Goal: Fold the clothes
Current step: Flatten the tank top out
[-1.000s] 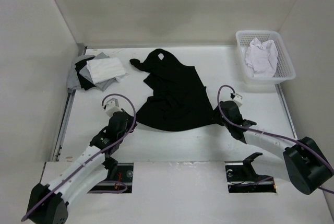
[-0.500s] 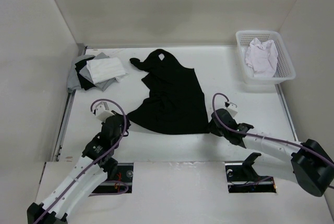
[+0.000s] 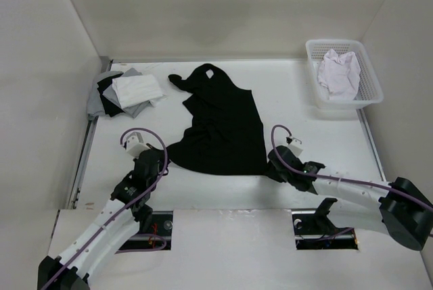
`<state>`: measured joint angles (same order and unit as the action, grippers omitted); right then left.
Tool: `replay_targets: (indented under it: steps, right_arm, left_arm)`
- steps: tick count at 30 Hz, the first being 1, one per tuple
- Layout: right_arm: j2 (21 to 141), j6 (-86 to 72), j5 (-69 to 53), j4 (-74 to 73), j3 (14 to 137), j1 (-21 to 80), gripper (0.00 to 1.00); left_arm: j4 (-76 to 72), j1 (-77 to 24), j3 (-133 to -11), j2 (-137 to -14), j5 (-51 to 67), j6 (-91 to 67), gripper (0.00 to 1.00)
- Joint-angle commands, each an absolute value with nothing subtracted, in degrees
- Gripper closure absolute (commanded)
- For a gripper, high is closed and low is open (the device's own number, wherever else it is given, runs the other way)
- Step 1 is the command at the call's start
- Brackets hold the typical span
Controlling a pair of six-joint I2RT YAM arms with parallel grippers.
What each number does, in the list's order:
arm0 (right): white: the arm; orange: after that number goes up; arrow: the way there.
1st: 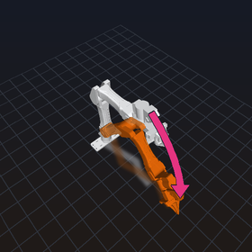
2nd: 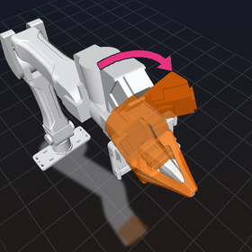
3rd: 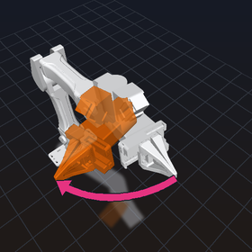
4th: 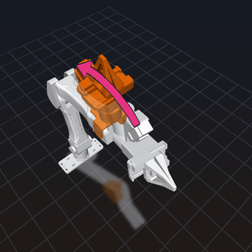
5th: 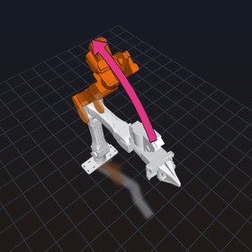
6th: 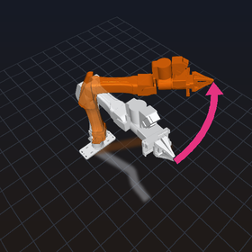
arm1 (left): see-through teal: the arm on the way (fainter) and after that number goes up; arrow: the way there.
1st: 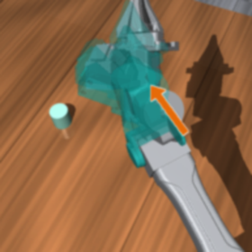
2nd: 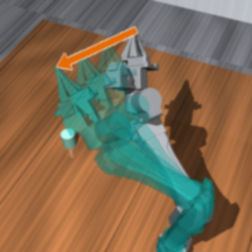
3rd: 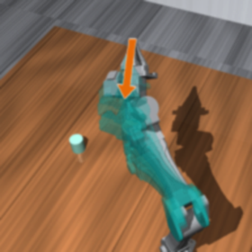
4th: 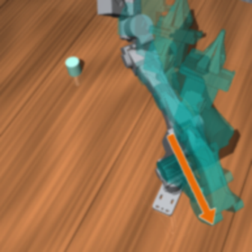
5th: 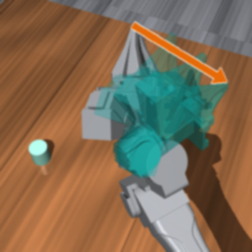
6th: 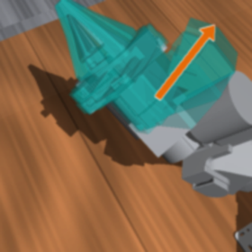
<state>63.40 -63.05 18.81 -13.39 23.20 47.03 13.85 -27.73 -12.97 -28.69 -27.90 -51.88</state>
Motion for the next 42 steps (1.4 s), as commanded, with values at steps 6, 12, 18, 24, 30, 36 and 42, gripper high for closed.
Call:
replay_targets:
  steps: [6,12,18,24,30,36,42]
  right_arm:
    - [59.9,-67.5,20.4,-18.3,22.3,47.7,0.68]
    - [61.2,-67.3,19.9,-17.2,22.2,47.7,0.73]
    - [63.4,-66.6,19.3,-15.6,22.7,47.7,0.75]
    - [66.0,-65.1,19.8,-13.9,23.8,47.7,0.95]
    - [51.0,-58.7,31.0,-22.2,31.6,51.1,1.00]
    - [41.7,-39.7,46.1,-30.3,58.3,60.0,1.00]
    - [47.6,-11.5,62.5,-18.8,83.4,74.0,1.00]
  left_arm:
    - [9.9,-27.6,-12.9,-27.6,-26.5,-51.3,0.99]
    - [9.8,-27.8,-12.9,-27.6,-26.5,-51.6,0.99]
    - [8.9,-27.8,-12.8,-28.2,-26.0,-51.6,0.99]
    - [8.9,-27.4,-12.8,-27.7,-25.5,-51.8,0.99]
    - [8.9,-27.3,-21.9,-25.4,-25.8,-48.5,1.00]
    - [9.1,-29.0,-42.6,-23.6,-30.2,-44.9,1.00]
    - [1.8,-30.1,-63.5,-27.4,-29.2,-39.9,1.00]
